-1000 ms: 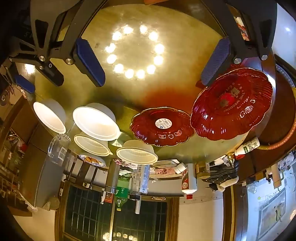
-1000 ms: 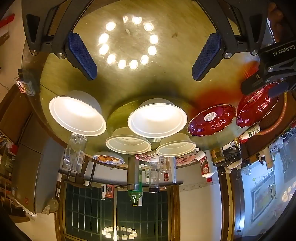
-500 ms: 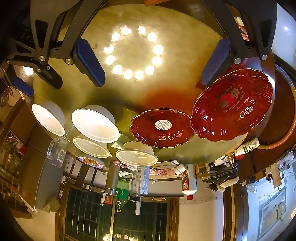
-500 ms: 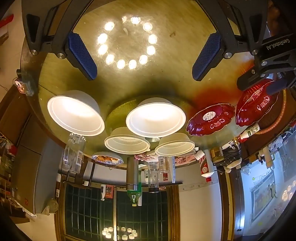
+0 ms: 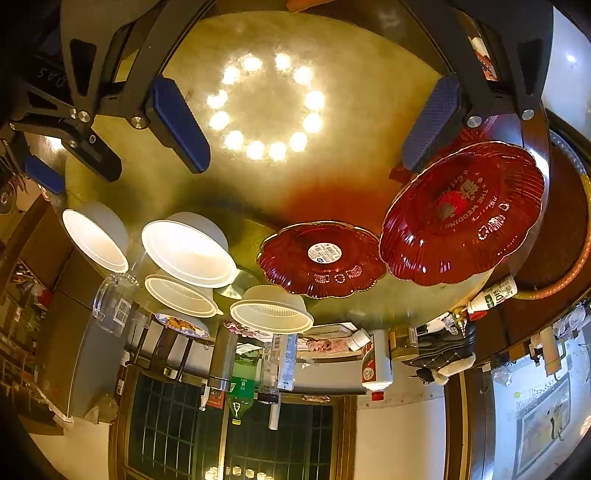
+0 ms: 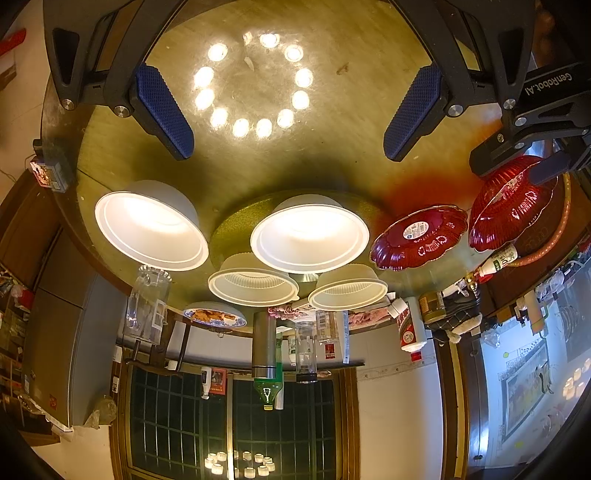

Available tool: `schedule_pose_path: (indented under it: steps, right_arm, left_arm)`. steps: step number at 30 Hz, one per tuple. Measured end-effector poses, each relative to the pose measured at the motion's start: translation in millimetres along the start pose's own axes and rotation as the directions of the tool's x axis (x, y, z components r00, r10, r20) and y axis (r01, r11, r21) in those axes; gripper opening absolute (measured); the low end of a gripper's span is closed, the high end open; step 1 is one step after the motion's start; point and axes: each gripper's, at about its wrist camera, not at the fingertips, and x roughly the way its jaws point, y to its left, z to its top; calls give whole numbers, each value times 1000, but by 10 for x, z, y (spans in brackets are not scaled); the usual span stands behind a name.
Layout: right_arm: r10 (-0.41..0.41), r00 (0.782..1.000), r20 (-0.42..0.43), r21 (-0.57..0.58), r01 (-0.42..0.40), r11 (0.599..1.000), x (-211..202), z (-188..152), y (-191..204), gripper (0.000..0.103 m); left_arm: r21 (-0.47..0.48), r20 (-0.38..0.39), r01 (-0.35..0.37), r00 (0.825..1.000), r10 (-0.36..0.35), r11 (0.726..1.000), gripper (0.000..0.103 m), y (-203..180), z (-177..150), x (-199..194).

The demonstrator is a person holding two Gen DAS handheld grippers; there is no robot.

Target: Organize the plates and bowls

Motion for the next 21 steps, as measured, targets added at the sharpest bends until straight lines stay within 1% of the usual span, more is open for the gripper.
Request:
schedule_pose_path:
  steps: [21]
  right_arm:
    - [-1, 1000, 2, 0, 1, 1000, -28, 9, 15, 103]
  left_arm:
    - [-5, -1, 1, 1000, -1, 1000, 103, 21, -32, -1]
